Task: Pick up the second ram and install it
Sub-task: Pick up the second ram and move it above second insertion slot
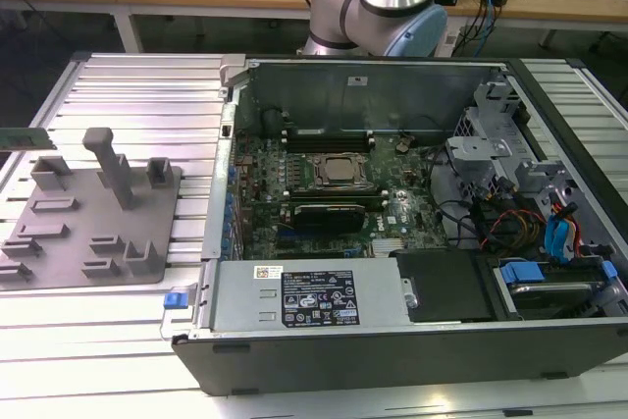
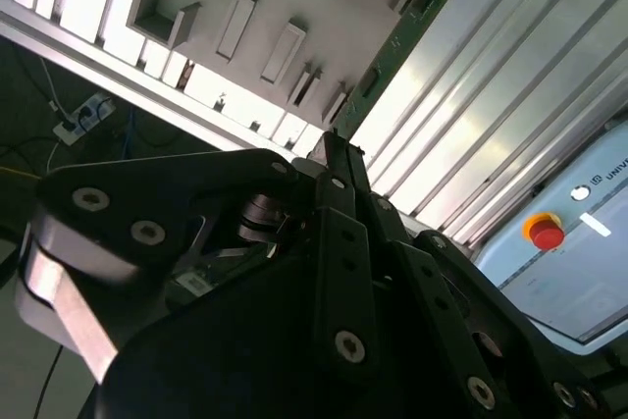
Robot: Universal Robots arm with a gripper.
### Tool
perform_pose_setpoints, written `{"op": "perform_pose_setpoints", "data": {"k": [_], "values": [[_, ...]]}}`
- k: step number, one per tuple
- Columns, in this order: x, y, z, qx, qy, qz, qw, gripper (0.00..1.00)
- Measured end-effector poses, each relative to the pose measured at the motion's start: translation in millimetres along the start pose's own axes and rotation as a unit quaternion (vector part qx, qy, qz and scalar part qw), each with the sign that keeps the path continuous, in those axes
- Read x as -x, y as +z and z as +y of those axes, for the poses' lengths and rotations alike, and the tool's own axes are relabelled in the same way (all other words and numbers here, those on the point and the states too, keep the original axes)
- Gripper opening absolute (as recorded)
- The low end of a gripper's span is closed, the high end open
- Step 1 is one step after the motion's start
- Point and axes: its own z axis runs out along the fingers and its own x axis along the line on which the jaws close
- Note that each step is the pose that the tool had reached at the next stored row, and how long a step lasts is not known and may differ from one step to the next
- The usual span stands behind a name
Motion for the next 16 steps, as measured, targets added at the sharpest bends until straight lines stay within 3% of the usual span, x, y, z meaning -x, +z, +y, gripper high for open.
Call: {"op": "perform_pose_setpoints", "data": {"k": [6, 16], "values": [[0.3, -13.5, 0.6, 0.0, 0.0, -0.0013, 1.0, 0.09], [0.7, -28.2, 1.3, 0.0, 0.0, -0.0026, 1.0, 0.09]]}}
